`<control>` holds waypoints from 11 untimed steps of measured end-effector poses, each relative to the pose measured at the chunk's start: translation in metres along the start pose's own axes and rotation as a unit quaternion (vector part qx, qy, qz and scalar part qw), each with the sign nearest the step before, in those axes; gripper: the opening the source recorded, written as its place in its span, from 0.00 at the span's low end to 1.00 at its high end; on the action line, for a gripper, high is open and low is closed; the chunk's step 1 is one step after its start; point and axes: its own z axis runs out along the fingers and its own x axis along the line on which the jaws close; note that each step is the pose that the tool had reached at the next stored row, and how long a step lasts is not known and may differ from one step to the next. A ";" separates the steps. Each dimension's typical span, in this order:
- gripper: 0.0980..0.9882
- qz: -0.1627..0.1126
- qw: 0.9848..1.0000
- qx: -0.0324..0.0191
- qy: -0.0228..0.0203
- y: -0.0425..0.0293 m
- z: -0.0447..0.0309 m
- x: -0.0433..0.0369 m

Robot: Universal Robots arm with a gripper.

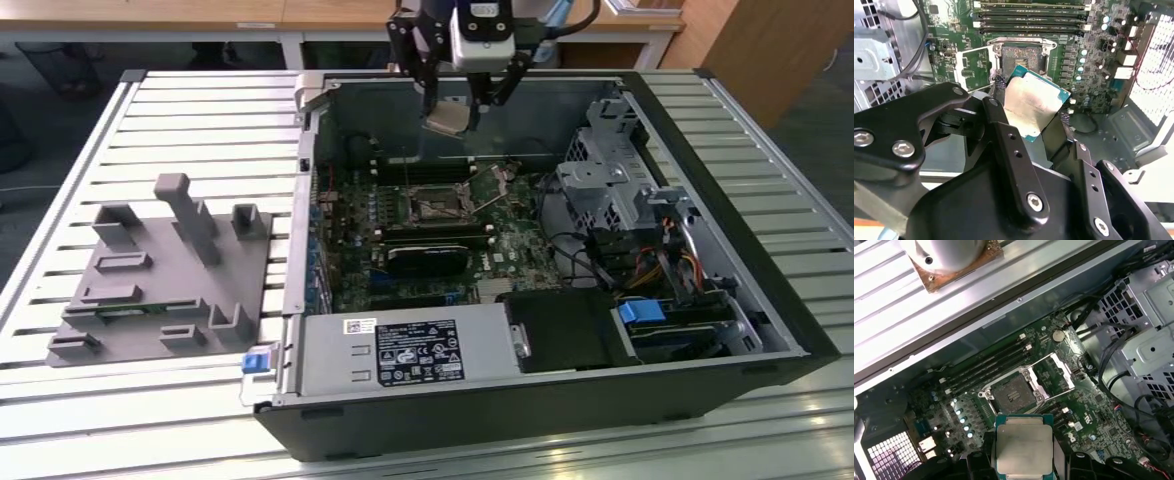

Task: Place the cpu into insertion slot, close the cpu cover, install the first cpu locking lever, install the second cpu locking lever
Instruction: 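Place the cpu into insertion slot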

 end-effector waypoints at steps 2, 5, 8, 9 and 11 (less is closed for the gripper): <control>0.50 0.012 1.000 0.000 -0.001 0.0000 0.0002 0.0000; 0.50 0.031 1.000 -0.001 -0.003 0.0000 0.0004 0.0000; 0.50 0.052 0.999 -0.001 -0.005 0.0000 0.0009 0.0000; 0.50 0.059 0.998 -0.001 -0.005 0.0000 0.0012 0.0000; 0.50 0.075 0.997 -0.001 -0.007 -0.0001 0.0015 0.0000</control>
